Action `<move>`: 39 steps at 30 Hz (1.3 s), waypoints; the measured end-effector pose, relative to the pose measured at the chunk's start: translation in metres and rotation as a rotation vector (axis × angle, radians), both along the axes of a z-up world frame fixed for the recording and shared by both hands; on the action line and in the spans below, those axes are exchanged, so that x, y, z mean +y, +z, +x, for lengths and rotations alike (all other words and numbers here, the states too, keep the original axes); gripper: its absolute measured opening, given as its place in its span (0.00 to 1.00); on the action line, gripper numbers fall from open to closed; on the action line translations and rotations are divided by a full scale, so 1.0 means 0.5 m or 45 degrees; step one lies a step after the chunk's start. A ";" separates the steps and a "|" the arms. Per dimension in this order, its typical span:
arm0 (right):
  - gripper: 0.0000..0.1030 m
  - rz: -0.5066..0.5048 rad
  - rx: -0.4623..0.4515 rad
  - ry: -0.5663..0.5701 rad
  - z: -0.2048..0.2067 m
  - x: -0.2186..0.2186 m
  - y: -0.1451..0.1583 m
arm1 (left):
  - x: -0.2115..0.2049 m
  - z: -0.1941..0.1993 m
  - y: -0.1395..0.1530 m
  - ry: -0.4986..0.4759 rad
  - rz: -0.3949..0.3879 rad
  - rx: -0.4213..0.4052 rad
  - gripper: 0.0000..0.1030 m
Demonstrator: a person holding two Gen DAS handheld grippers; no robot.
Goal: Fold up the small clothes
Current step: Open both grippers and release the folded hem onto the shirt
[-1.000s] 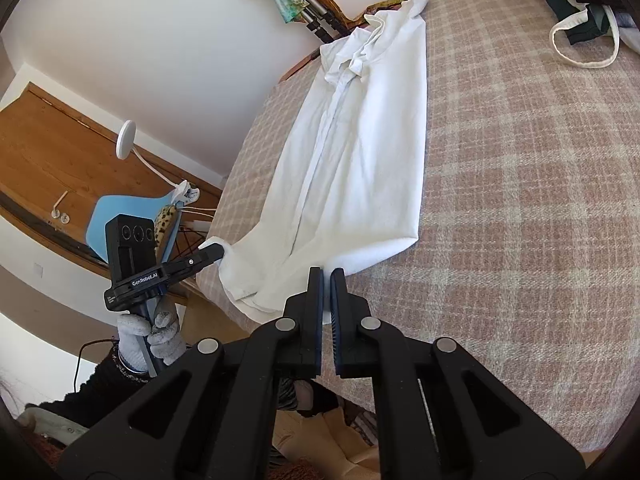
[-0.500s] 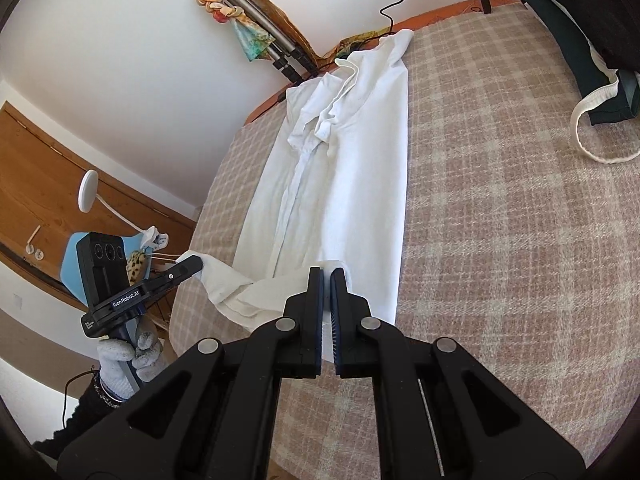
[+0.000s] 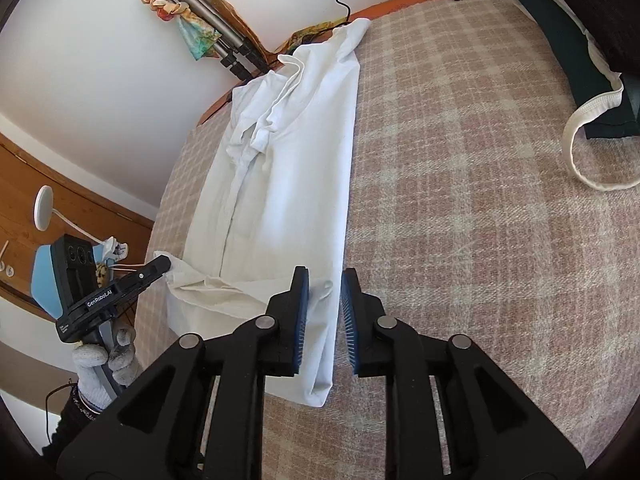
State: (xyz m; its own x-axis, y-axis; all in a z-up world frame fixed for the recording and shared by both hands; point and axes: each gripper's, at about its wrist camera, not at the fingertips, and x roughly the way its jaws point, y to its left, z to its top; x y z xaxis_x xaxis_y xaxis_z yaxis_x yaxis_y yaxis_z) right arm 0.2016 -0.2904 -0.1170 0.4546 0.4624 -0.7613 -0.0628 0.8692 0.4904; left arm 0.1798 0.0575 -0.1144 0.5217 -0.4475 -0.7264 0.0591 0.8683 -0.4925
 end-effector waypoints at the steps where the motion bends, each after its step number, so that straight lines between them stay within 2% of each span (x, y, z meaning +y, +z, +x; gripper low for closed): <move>1: 0.27 -0.032 -0.034 -0.001 -0.006 0.000 0.013 | 0.004 -0.004 0.007 0.007 0.016 -0.021 0.17; 4: 0.27 -0.071 -0.126 0.051 -0.028 0.018 0.047 | 0.013 -0.017 0.022 -0.002 0.034 -0.065 0.17; 7: 0.27 -0.124 -0.188 0.171 -0.046 0.063 0.061 | 0.011 -0.031 0.027 -0.042 0.052 -0.087 0.17; 12: 0.27 -0.315 -0.188 0.274 -0.045 0.133 0.034 | -0.007 -0.030 0.007 -0.089 0.084 -0.051 0.17; 15: 0.33 -0.458 -0.203 0.237 -0.033 0.136 0.017 | -0.008 -0.020 -0.007 -0.078 0.111 -0.024 0.17; 17: 0.45 -0.408 -0.170 0.189 -0.019 0.114 0.008 | -0.003 -0.012 -0.014 -0.056 0.122 -0.016 0.17; 20: 0.45 -0.289 -0.113 0.136 -0.001 0.082 -0.004 | 0.002 0.005 -0.027 -0.050 0.068 0.011 0.17; 23: 0.45 -0.240 -0.105 0.125 0.010 0.076 -0.005 | -0.002 0.017 -0.033 -0.045 0.051 0.014 0.17; 24: 0.44 -0.236 -0.107 0.133 0.012 0.079 -0.005 | -0.005 0.019 -0.031 -0.049 0.057 0.002 0.17; 25: 0.37 -0.236 -0.112 0.146 0.014 0.085 -0.004 | -0.008 0.021 -0.029 -0.057 0.062 -0.016 0.17; 26: 0.23 -0.237 -0.107 0.162 0.016 0.093 -0.005 | -0.012 0.022 -0.026 -0.059 0.073 -0.031 0.17; 27: 0.14 -0.246 -0.101 0.175 0.017 0.100 -0.007 | -0.014 0.024 -0.024 -0.060 0.086 -0.042 0.17; 28: 0.08 -0.255 -0.098 0.183 0.017 0.106 -0.009 | -0.015 0.026 -0.023 -0.061 0.086 -0.053 0.12; 29: 0.07 -0.263 -0.104 0.187 0.015 0.109 -0.009 | -0.015 0.027 -0.021 -0.059 0.090 -0.066 0.07; 33: 0.05 -0.327 -0.103 0.134 0.014 0.101 -0.008 | -0.002 0.034 -0.020 0.012 0.171 -0.100 0.06; 36: 0.06 -0.352 -0.107 0.167 0.013 0.103 -0.005 | 0.019 0.034 -0.021 0.057 0.113 -0.079 0.06; 39: 0.10 -0.442 -0.137 0.175 0.004 0.116 0.004 | 0.012 0.025 -0.009 0.036 0.119 -0.079 0.08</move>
State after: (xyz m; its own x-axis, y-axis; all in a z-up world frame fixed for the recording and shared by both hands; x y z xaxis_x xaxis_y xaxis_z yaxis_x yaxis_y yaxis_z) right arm 0.2036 -0.2326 -0.1149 0.4919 0.2477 -0.8347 -0.2252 0.9622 0.1529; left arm 0.1923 0.0635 -0.1190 0.5786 -0.3636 -0.7301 0.0615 0.9120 -0.4055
